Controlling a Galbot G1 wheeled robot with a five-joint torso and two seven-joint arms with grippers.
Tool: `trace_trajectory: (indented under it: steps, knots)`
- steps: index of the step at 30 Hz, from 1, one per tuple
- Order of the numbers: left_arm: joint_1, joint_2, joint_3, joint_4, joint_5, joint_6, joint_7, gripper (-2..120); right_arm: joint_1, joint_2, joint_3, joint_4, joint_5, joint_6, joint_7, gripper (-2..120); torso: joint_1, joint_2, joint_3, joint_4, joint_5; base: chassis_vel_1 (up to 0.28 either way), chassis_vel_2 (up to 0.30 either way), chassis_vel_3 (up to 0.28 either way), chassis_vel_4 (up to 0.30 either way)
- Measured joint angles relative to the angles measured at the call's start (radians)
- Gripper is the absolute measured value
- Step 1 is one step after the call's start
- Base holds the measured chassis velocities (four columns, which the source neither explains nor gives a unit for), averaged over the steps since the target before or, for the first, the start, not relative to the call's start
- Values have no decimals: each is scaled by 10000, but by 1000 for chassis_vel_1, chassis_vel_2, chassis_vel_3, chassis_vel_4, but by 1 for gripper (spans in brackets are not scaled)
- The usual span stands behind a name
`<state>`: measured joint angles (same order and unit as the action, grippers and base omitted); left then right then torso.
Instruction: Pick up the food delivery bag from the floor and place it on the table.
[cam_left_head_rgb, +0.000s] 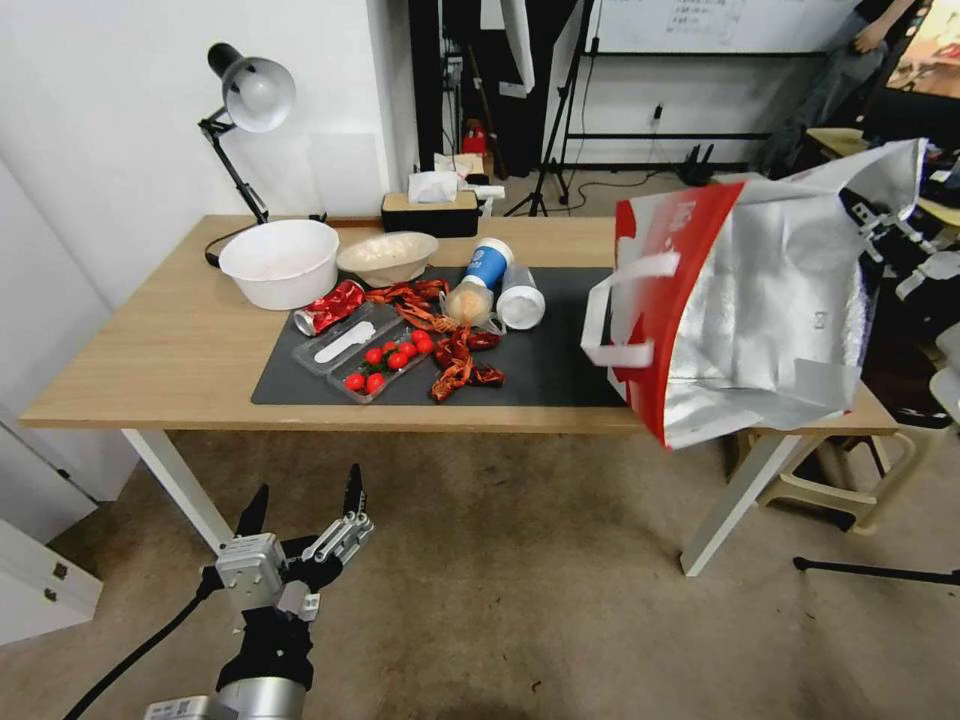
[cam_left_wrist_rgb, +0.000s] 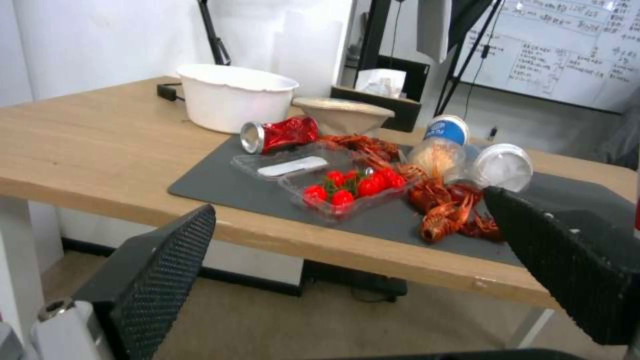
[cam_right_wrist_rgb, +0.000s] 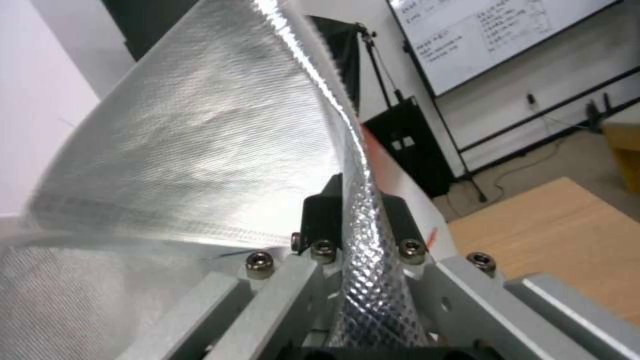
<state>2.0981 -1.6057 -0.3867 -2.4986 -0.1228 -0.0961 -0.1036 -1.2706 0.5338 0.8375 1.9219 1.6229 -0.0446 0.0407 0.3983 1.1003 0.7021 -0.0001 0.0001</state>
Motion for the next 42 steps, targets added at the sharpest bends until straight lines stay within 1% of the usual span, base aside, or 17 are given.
trace_trajectory:
  steps: [10, 20, 24, 32, 42]
  knots:
    - [-58, -11, 22, 69, -12, 0, 23, 100, 130, -163, -104, 55, -163, -330, 646, 0, -1, -2, -1, 0, 0, 0, 0, 0, 0]
    - [-21, -23, 46, 68, 33, -52, 56, 100, 295, -512, -226, 14, 6, -451, 908, 0, -1, -3, -1, 1, 0, 0, 0, 0, 0]
    - [44, -23, 81, 64, 116, -140, 61, 100, 519, -694, -397, -72, 35, -471, 1108, 0, -1, -3, -1, -1, 1, 0, 0, 0, 0]
    - [152, -23, 90, 16, 193, -223, 75, 100, 1283, -1050, -912, -444, 136, -817, 1641, 0, -1, -3, -1, 0, 0, 0, 0, 0, 0]
    - [200, -24, 150, 8, 285, -298, 84, 100, 1844, -1018, -1533, -841, 155, -882, 1896, 0, -1, -3, -1, 0, 0, 0, 0, 0, 0]
